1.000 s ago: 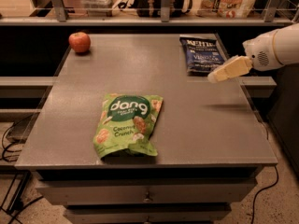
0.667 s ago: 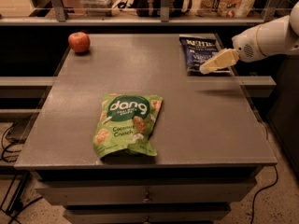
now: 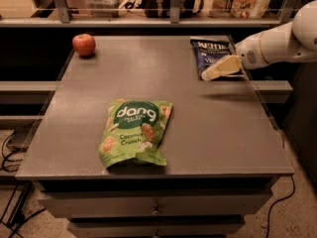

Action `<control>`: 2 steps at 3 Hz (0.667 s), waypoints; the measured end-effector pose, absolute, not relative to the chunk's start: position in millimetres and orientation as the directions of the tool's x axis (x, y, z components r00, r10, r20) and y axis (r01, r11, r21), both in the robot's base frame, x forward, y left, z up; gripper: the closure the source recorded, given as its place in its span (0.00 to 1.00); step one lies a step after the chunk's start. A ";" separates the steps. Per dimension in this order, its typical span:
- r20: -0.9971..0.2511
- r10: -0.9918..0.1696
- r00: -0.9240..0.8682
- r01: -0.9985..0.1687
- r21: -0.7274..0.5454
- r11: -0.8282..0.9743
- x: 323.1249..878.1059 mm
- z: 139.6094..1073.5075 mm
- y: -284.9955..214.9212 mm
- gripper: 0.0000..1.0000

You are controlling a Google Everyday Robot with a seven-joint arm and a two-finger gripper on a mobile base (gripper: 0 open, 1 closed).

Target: Move blue chip bag near apple

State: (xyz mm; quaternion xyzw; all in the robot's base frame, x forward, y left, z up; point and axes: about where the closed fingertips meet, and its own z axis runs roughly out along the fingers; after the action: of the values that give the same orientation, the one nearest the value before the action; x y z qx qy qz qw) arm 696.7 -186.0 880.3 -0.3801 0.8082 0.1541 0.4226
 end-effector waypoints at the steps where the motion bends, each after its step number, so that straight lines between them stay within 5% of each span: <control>1: -0.806 -0.476 -0.351 -0.765 -0.046 0.642 707.3 867.3 -162.8 0.00; 2: -0.809 -0.456 -0.371 -0.770 -0.006 0.637 725.3 848.9 -149.0 0.00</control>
Offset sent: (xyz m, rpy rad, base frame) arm 0.0523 0.0460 -0.0524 0.0871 0.0769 0.0312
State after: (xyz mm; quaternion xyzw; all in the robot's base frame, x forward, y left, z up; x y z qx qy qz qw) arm 725.3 -149.0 848.9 -0.3806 0.8057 0.1907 0.4118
